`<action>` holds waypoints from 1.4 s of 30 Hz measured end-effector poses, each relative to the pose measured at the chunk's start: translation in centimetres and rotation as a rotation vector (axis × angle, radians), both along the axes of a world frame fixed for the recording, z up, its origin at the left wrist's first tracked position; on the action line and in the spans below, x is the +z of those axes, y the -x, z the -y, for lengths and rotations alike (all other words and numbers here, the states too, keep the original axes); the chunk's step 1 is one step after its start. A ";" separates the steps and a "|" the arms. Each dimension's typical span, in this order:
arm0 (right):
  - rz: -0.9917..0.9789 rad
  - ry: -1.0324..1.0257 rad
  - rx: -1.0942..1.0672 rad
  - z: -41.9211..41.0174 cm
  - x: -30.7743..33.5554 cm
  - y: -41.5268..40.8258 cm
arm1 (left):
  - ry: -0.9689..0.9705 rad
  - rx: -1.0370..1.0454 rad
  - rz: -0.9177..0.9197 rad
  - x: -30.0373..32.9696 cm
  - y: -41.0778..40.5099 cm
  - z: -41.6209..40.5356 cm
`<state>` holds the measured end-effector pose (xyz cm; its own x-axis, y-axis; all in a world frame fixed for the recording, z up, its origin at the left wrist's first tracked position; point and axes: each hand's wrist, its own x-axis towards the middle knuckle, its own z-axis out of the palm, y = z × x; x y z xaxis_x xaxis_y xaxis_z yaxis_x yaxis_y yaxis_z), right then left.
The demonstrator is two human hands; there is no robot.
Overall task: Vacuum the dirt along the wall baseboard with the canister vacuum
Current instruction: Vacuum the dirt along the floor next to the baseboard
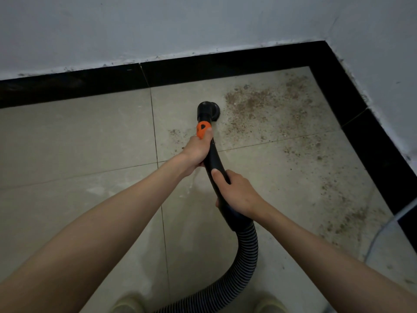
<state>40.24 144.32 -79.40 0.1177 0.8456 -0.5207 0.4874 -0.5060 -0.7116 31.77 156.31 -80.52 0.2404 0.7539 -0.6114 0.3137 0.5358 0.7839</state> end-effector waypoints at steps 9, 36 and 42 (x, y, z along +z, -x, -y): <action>-0.008 -0.045 -0.114 -1.1 -1.2 -0.8 | -0.054 -0.071 -0.082 -0.5 -2.2 -1.7; -0.055 0.051 0.291 -0.8 1.4 3.9 | 0.016 0.293 -0.072 -1.3 8.0 2.4; 0.004 0.073 0.299 2.0 1.9 3.3 | 0.040 0.281 -0.034 -1.3 7.3 5.1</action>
<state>36.96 142.34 -77.51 -0.1287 0.8031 -0.5818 0.6252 -0.3897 -0.6762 24.43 151.24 -81.84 0.0043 0.7630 -0.6464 0.1748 0.6359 0.7517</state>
